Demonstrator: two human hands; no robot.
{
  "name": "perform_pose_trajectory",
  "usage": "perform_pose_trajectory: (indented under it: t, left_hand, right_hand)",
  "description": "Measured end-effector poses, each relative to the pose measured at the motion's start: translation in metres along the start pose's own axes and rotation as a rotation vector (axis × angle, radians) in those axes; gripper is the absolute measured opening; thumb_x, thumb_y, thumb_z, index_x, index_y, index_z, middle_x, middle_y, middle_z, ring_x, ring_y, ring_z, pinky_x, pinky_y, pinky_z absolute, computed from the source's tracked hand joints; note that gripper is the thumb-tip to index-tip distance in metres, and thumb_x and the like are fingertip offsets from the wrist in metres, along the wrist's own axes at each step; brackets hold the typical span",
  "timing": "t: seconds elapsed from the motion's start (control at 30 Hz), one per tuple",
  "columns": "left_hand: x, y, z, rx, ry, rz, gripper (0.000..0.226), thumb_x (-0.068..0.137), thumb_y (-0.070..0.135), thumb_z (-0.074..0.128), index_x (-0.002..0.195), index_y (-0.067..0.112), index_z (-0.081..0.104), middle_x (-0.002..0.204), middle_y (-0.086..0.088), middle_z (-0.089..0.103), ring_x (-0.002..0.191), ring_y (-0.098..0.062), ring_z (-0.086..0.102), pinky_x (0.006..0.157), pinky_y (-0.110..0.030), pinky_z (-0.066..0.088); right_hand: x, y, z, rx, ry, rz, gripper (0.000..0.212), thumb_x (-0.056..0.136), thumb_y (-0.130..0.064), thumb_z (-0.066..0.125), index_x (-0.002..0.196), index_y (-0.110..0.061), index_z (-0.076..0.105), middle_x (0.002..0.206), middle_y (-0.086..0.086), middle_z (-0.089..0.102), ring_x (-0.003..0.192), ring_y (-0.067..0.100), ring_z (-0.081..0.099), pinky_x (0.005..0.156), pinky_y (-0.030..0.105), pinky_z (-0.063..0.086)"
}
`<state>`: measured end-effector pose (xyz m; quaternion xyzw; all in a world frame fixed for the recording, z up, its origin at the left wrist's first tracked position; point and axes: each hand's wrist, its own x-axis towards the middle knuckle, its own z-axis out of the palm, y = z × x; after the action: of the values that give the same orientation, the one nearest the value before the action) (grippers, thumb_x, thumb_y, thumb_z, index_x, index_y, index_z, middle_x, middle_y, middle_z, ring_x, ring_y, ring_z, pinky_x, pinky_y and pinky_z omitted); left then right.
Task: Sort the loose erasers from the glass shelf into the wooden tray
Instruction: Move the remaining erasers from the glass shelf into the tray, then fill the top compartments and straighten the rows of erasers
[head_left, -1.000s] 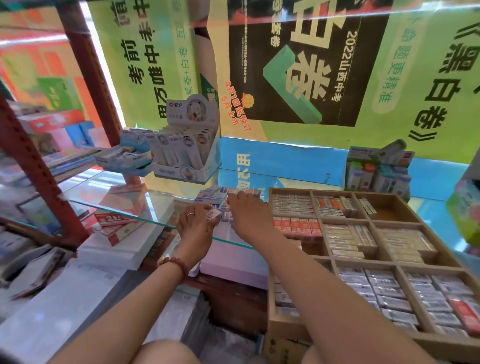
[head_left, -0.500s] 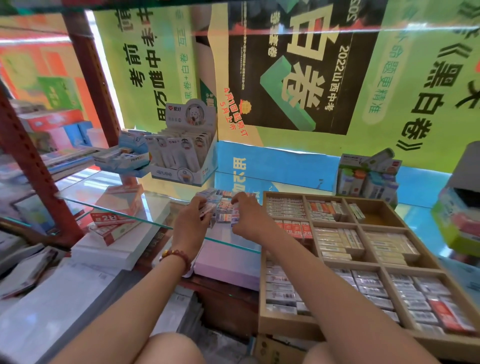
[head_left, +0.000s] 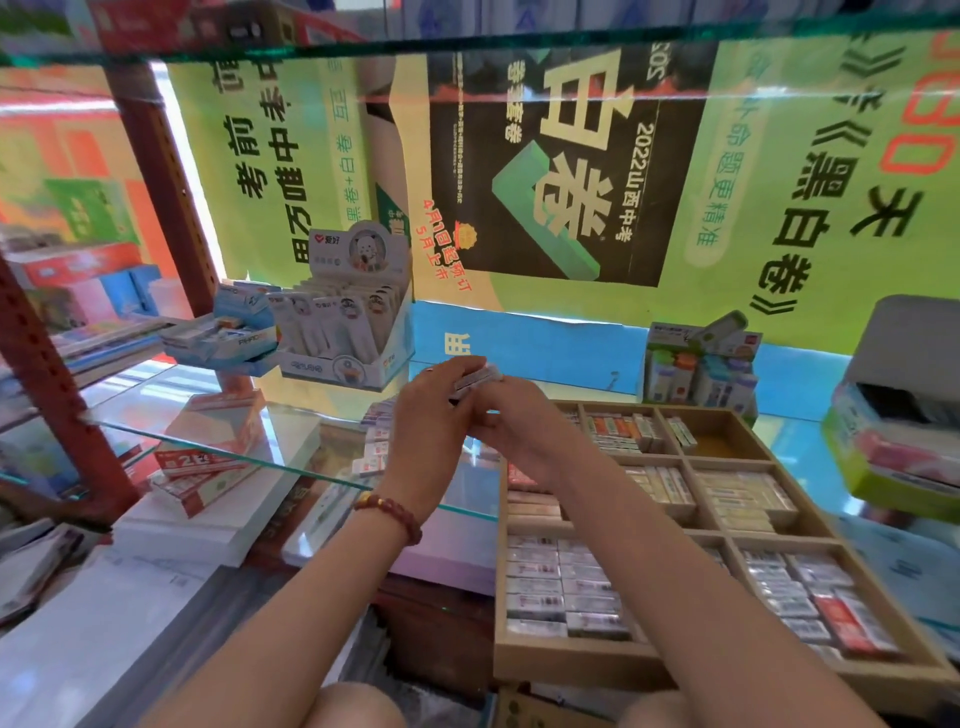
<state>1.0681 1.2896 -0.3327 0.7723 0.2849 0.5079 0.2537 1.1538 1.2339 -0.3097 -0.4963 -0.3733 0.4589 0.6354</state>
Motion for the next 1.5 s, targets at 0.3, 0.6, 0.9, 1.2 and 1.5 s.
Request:
perform_pose_trajectory:
  t: [0.3,0.6,0.9,1.2,1.5]
  left_hand:
    - [-0.009,0.041,0.041,0.079,-0.254,0.090,0.057,0.088,0.003,0.052,0.140,0.023,0.041,0.124,-0.002,0.062,0.109,-0.021,0.058,0.091,-0.030,0.043]
    - [-0.022,0.058,0.088,-0.050,-0.619,0.156,0.058,0.094,0.011,0.050,0.144,0.024,0.026,0.154,0.004,0.022,0.141,-0.009,0.021,0.115,-0.022,0.015]
    - [-0.023,0.030,0.103,0.184,-0.703,0.165,0.040,0.087,0.002,0.047,0.116,0.028,0.057,0.138,0.006,0.049,0.128,-0.013,0.039,0.118,-0.036,0.007]
    - [-0.023,0.026,0.098,0.130,-0.676,0.160,0.039,0.084,-0.002,0.048,0.104,0.029,0.061,0.136,0.012,0.048,0.127,-0.012,0.041,0.115,-0.047,0.016]
    - [-0.019,0.026,0.091,0.070,-0.573,0.156,0.038,0.082,-0.004,0.052,0.094,0.031,0.060,0.121,0.018,0.054,0.109,-0.003,0.043,0.111,-0.047,0.025]
  right_hand:
    - [-0.020,-0.011,-0.052,0.234,0.231,-0.004,0.027,0.102,-0.023,0.041,0.089,-0.009,0.059,0.071,0.004,0.059,0.053,0.008,0.060,0.048,0.021,0.048]
    - [-0.041,-0.025,-0.158,-0.564,0.795,-0.196,0.042,0.091,-0.010,0.056,0.125,-0.008,0.030,0.086,0.007,0.055,0.071,0.022,0.061,0.062,0.034,0.051]
    - [-0.012,-0.005,-0.218,-1.302,0.781,0.238,0.052,0.094,-0.013,0.051,0.140,-0.005,0.028,0.126,0.018,0.054,0.109,0.035,0.057,0.077,0.036,0.044]
    - [-0.017,-0.004,-0.222,-1.234,0.605,0.281,0.045,0.091,-0.014,0.046,0.134,-0.007,0.036,0.129,0.016,0.053,0.115,0.035,0.053,0.090,0.037,0.045]
    - [-0.030,-0.008,-0.213,-1.269,0.581,0.324,0.039,0.086,-0.009,0.053,0.124,-0.008,0.044,0.120,0.013,0.058,0.106,0.031,0.058,0.082,0.035,0.049]
